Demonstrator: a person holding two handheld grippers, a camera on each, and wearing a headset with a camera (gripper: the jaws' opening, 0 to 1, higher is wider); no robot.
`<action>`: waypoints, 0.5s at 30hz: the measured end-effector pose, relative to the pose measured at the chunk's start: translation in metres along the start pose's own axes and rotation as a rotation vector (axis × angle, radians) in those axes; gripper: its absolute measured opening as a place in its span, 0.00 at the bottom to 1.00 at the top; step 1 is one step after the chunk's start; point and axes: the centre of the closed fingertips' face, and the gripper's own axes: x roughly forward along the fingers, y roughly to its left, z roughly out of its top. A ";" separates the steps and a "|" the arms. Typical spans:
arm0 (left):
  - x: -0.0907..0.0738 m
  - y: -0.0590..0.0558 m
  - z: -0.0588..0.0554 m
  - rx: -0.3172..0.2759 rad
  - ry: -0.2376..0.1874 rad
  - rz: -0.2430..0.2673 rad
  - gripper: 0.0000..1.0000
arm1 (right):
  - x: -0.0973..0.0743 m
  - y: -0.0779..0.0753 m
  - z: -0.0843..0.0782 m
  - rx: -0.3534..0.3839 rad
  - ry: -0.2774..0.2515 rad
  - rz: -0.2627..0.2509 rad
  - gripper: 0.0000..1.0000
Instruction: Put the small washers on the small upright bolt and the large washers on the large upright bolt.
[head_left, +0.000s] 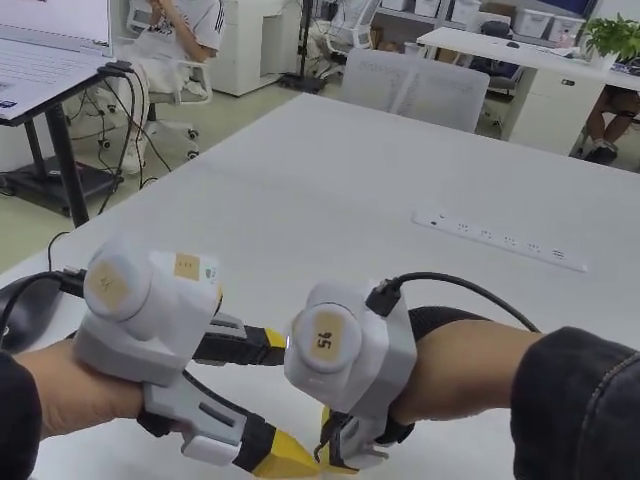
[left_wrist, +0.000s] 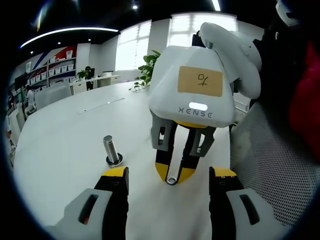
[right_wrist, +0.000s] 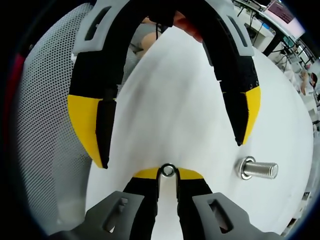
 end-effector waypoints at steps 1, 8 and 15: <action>0.000 0.000 0.000 0.001 0.001 -0.001 0.64 | -0.001 -0.001 -0.002 0.007 -0.002 -0.002 0.13; 0.000 -0.001 -0.001 0.000 0.004 -0.002 0.64 | -0.008 -0.005 -0.017 0.043 0.000 -0.020 0.13; 0.001 -0.002 -0.001 0.000 0.004 -0.003 0.64 | -0.018 -0.009 -0.031 0.080 -0.004 -0.040 0.13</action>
